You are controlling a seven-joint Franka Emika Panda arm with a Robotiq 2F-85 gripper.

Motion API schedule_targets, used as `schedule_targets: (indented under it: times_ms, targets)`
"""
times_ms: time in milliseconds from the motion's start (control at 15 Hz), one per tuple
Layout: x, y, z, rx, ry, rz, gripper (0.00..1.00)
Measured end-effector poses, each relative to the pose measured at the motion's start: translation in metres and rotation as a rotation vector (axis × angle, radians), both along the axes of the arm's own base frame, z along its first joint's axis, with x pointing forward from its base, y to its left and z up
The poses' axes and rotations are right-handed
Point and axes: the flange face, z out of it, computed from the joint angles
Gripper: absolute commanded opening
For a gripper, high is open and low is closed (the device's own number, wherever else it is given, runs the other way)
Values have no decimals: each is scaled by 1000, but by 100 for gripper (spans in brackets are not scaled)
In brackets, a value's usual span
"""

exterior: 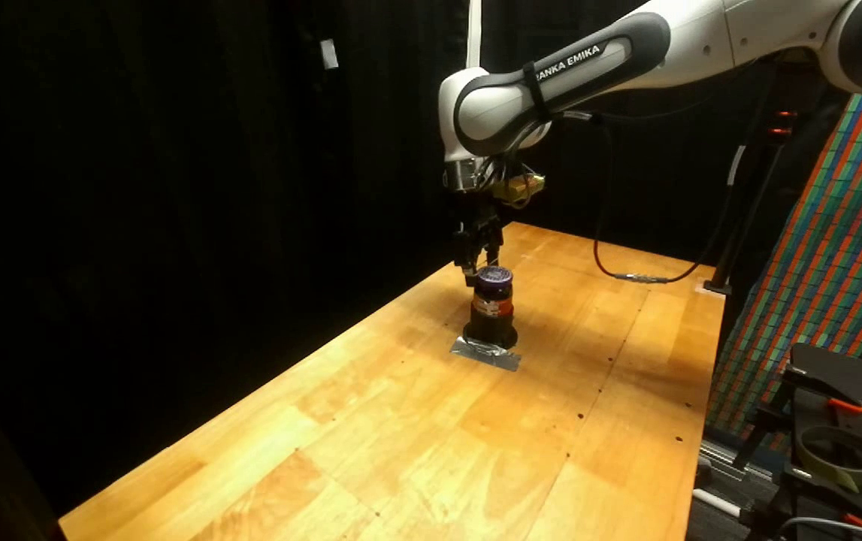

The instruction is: Put the rubber band around the jar.

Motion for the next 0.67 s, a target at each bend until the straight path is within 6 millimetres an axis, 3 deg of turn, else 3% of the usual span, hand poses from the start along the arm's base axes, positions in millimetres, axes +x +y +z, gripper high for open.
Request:
schedule_targets:
  times_ms: [333, 667]
  targets:
    - [0, 4, -20, -4, 68, 9, 100]
    - [-14, 7, -23, -13, 131, 20, 100]
